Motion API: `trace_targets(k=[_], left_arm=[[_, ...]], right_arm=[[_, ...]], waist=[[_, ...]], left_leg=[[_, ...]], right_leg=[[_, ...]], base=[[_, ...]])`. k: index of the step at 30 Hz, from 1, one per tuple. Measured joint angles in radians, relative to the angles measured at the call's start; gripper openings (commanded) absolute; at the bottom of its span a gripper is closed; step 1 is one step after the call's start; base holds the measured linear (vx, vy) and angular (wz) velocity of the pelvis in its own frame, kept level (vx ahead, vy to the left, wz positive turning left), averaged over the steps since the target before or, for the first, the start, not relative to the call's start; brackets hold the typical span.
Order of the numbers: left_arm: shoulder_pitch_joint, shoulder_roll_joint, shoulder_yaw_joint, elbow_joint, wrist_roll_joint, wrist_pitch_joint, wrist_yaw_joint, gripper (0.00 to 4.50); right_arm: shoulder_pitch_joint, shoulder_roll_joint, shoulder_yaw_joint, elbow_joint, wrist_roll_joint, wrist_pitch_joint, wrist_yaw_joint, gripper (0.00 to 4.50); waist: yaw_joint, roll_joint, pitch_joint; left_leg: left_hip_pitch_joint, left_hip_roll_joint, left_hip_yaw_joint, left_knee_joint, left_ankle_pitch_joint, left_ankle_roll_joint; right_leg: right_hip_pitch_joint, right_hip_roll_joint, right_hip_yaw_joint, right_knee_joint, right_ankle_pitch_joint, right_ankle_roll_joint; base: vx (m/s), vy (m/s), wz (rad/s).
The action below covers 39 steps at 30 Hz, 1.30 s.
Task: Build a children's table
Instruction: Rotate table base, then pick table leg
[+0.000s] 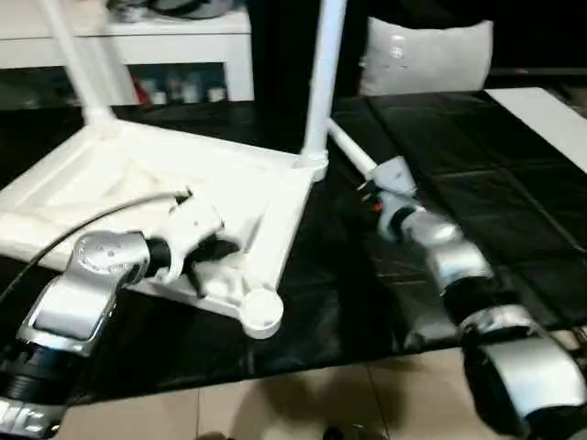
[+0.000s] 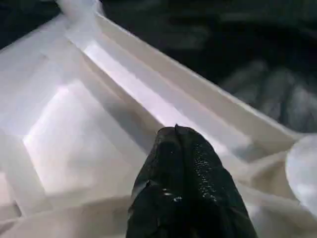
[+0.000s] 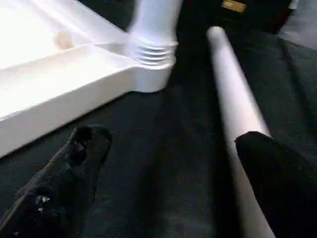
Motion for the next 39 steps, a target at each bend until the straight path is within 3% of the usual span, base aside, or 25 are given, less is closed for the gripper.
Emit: trace_targets(k=[8, 14, 17, 23, 24, 26, 29, 39], left_arm=[[-0.025, -0.052, -0.004, -0.032, -0.039, 0.034, 0.017, 0.74], [0.006, -0.047, -0.003, -0.091, -0.039, 0.046, 0.04, 1.23], [0.019, -0.031, -0.004, -0.107, -0.036, 0.053, 0.048, 1.35], [0.022, -0.026, -0.004, -0.165, -0.017, 0.051, 0.066, 1.87], [0.023, -0.027, -0.004, -0.171, -0.018, 0.054, 0.07, 2.03], [0.032, -0.026, -0.004, -0.191, -0.021, 0.062, 0.074, 2.08], [0.055, -0.023, -0.005, -0.209, -0.02, 0.073, 0.076, 2.51], [0.065, -0.016, -0.009, -0.229, -0.02, 0.086, 0.081, 3.35]], right_arm=[[-0.226, -0.059, 0.006, 0.216, -0.06, 0.12, -0.054, 4.5], [-0.255, -0.056, 0.001, 0.296, -0.065, 0.185, -0.052, 4.5], [-0.262, -0.054, -0.009, 0.322, -0.061, 0.202, -0.043, 4.5], [-0.263, -0.048, -0.046, 0.352, -0.054, 0.223, -0.056, 4.5], [-0.263, -0.048, -0.052, 0.352, -0.048, 0.224, -0.06, 4.15], [-0.263, -0.051, -0.061, 0.356, -0.046, 0.227, -0.064, 4.15], [-0.263, -0.054, -0.061, 0.364, -0.048, 0.243, -0.064, 3.72], [-0.259, -0.067, -0.061, 0.369, -0.068, 0.266, -0.065, 2.88]], waist=[[-0.008, 0.002, 0.001], [-0.009, 0.003, 0.001], [-0.001, 0.002, 0.001], [0.013, 0.004, 0.002], [0.015, 0.005, 0.002], [0.017, 0.007, 0.002], [0.022, 0.009, 0.003], [0.026, 0.011, 0.004]], left_leg=[[0.0, 0.002, -0.001, -0.001, 0.0, 0.0], [-0.007, 0.002, -0.001, -0.001, 0.0, 0.0], [-0.014, 0.003, 0.0, 0.001, 0.001, -0.001], [-0.013, 0.003, 0.0, 0.004, 0.001, -0.002], [-0.013, 0.003, -0.001, 0.004, 0.001, -0.002], [-0.012, 0.002, -0.001, 0.005, 0.001, -0.002], [-0.012, 0.002, -0.001, 0.006, 0.001, -0.002], [-0.012, 0.002, -0.001, 0.008, 0.001, -0.002]], right_leg=[[-0.001, 0.004, 0.0, 0.002, 0.0, 0.0], [-0.008, 0.004, 0.001, 0.002, 0.003, -0.006], [-0.017, 0.004, 0.001, 0.005, 0.003, -0.007], [-0.017, 0.004, 0.002, 0.008, 0.004, -0.008], [-0.017, 0.004, 0.002, 0.008, 0.004, -0.008], [-0.016, 0.004, 0.003, 0.009, 0.004, -0.007], [-0.017, 0.004, 0.004, 0.012, 0.003, -0.007], [-0.017, 0.004, 0.004, 0.015, 0.002, -0.005]], base=[[0.0, 0.0, 0.0], [0.0, 0.0, 0.0], [0.0, 0.0, 0.0], [0.0, 0.0, 0.0], [0.0, 0.0, 0.0], [0.0, 0.0, 0.0], [0.0, 0.0, 0.0], [0.0, 0.0, 0.0]])
